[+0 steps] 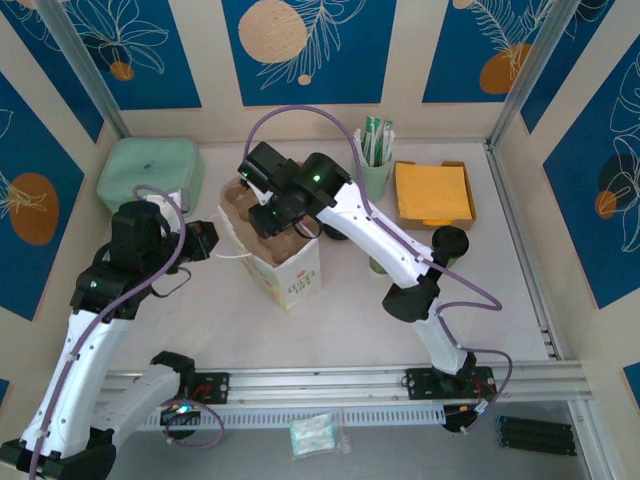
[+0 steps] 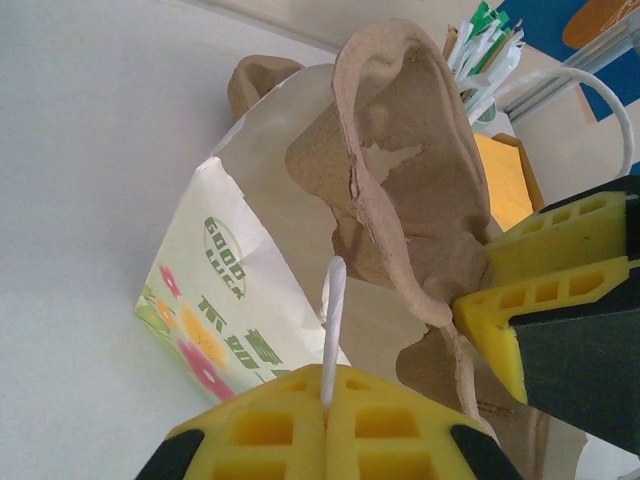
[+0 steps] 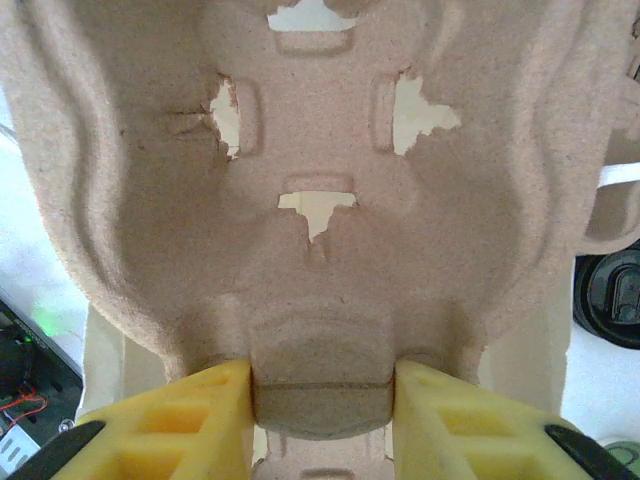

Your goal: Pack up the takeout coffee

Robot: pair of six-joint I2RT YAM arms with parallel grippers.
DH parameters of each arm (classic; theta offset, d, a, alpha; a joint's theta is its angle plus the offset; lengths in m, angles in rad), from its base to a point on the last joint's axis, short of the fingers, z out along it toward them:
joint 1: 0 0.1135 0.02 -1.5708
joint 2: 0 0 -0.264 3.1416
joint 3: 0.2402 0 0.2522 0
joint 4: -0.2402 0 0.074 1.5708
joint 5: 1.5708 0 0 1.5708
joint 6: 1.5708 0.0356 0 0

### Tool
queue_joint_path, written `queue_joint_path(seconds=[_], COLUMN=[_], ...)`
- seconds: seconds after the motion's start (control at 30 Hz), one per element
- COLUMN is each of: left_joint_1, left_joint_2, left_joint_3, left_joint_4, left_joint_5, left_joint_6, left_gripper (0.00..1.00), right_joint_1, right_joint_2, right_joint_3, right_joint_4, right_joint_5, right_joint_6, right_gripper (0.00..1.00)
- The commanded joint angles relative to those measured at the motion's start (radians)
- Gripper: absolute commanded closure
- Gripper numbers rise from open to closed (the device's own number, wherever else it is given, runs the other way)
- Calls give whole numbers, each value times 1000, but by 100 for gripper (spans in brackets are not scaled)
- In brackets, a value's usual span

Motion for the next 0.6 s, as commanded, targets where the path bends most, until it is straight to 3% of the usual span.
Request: queue_joint_path(seconds=[0.0,0.57], left_joint_1=[10,10], left_joint_2=[-9,-13], left_joint_3=[-9,-15], left_joint_4=[3,10], left_joint_5=[14,20], left_joint_6=[-14,-26], left_gripper=[100,100], right_joint_1=[9,23], right_joint_2=[29,69], right_joint_3=[-3,-4], right_joint_4=[-36,-86], right_joint_5=[15,30], right_joint_6=[28,66], right_gripper=[64,64])
